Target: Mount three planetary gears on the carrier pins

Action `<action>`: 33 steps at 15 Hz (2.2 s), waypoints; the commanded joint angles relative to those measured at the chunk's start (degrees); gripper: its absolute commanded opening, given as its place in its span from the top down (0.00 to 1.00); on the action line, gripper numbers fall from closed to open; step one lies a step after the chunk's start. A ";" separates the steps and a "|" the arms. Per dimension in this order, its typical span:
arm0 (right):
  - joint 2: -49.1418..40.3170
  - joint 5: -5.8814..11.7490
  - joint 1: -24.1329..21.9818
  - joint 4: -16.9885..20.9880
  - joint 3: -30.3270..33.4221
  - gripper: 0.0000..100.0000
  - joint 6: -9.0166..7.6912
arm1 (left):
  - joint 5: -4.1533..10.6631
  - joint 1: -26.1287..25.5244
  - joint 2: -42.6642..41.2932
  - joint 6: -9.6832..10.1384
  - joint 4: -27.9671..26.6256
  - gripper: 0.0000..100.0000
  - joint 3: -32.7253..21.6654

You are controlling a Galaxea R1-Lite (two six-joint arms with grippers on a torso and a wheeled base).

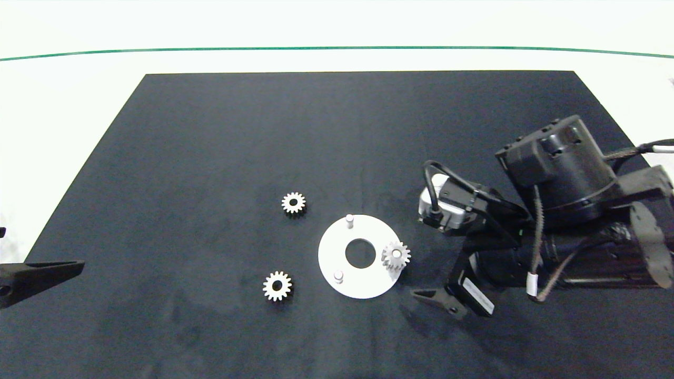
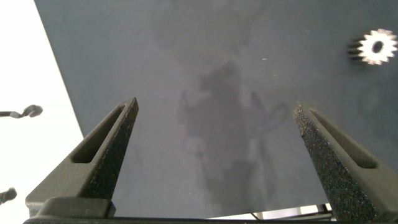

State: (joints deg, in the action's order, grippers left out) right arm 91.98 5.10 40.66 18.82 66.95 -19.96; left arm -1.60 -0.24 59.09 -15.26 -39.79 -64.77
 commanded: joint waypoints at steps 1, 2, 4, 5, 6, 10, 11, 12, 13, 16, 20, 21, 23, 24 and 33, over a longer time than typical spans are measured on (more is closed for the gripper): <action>-11.82 -0.17 -2.42 -8.54 -13.60 0.00 0.00 | 0.01 -1.69 -0.29 -0.03 -0.29 0.00 0.17; -13.58 -0.44 -2.86 -12.85 -17.29 0.00 0.53 | 0.01 -1.78 -0.29 -0.03 -0.29 0.00 0.26; -15.34 -0.09 -3.04 -17.50 -21.07 0.00 1.15 | 0.01 -1.78 -0.29 -0.03 -0.29 0.00 0.43; -16.04 -0.09 -2.95 -17.42 -21.07 0.00 1.06 | 0.01 -1.78 -0.29 -0.03 -0.29 0.00 0.43; -16.74 -0.09 -2.95 -17.42 -21.16 0.00 1.06 | 0.01 -2.04 -0.29 -0.03 -0.29 0.00 0.43; -17.97 -0.09 -2.86 -17.15 -21.51 0.00 1.06 | -0.07 -6.96 0.33 0.23 -0.29 0.00 1.75; -18.24 -0.09 -2.86 -17.15 -21.51 0.00 1.06 | -0.07 -9.25 1.03 0.41 -0.20 0.00 2.63; -18.41 -0.09 -2.86 -17.15 -21.60 0.00 1.06 | -0.07 -11.36 1.56 1.20 -0.11 0.00 3.07; -18.59 -0.09 -2.77 -17.15 -21.69 0.00 0.97 | -0.07 -12.85 2.00 1.82 -0.11 0.00 3.16; -19.38 -0.09 -2.60 -17.06 -21.69 0.00 1.06 | -0.07 -14.43 4.81 3.31 0.33 0.00 3.68; -19.38 -0.17 -2.60 -17.06 -21.77 0.00 0.97 | 0.19 -18.65 8.76 6.56 4.11 0.00 5.71; -19.47 -0.17 -2.51 -17.06 -21.86 0.00 1.06 | 0.54 -19.09 9.55 7.09 6.04 0.00 6.76; -19.73 -0.17 -2.51 -17.15 -22.21 0.00 0.97 | 6.34 -21.90 11.84 7.70 11.05 0.00 10.45; -19.82 -0.26 -1.90 -17.15 -22.21 0.00 0.97 | 7.22 -23.05 12.02 8.41 12.37 0.00 11.33; -22.81 -0.17 0.74 -17.06 -23.18 0.00 1.06 | 7.49 -29.20 13.16 9.55 13.07 0.00 14.14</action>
State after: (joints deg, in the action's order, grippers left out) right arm 69.95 4.90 41.36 1.76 43.87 -18.79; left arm 5.84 -27.56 72.27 -5.69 -26.73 -51.74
